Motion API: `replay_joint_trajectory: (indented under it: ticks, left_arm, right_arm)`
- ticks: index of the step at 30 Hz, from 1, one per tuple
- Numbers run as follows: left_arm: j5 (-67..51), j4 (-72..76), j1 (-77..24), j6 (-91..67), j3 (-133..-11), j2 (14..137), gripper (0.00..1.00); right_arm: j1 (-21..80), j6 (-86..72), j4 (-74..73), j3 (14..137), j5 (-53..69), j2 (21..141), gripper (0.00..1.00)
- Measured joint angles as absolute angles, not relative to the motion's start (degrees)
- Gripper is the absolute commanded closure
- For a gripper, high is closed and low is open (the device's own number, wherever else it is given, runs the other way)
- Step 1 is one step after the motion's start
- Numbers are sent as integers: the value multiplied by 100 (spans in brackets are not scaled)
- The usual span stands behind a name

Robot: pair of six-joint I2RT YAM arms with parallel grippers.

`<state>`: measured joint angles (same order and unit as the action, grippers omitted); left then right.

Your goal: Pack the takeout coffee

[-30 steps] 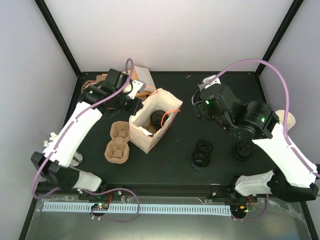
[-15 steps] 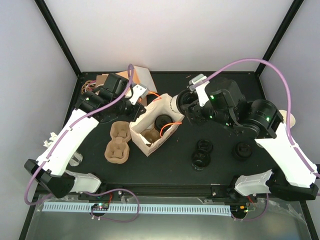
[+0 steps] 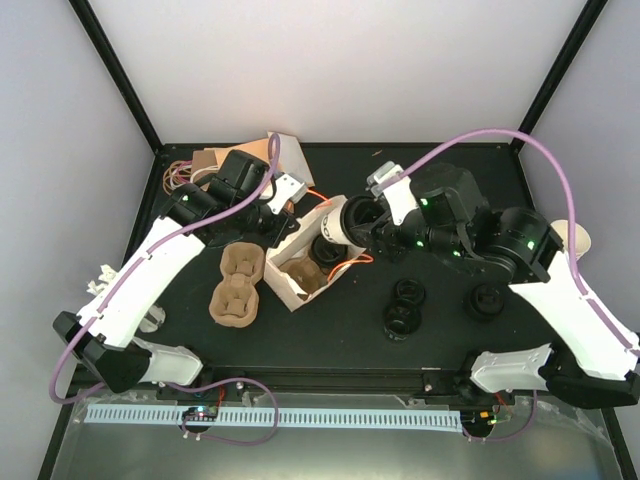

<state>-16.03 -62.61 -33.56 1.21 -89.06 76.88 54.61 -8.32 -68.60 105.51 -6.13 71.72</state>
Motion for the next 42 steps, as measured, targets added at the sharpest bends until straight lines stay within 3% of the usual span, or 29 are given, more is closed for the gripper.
replay_joint_trajectory:
  ticks: [10,20,32,42]
  left_arm:
    - [-1455,-6213,-3603,165,-8906,7706,98]
    - [-364,-5756,-4447,548,-8906,7682,98]
    - [71,-4901,-5212,867,-7644,6705,98]
    - [231,-4545,-5660,663,-7168,6416,96]
  right_arm:
    - [5461,-816,-6514,9424,-174,6958,36]
    - [5935,-1164,-6254,7902,-185,6438,37]
    - [7634,-1599,-5531,6805,-1861,6165,38]
    - [7996,-1542,-4659,6329,-2593,6167,39]
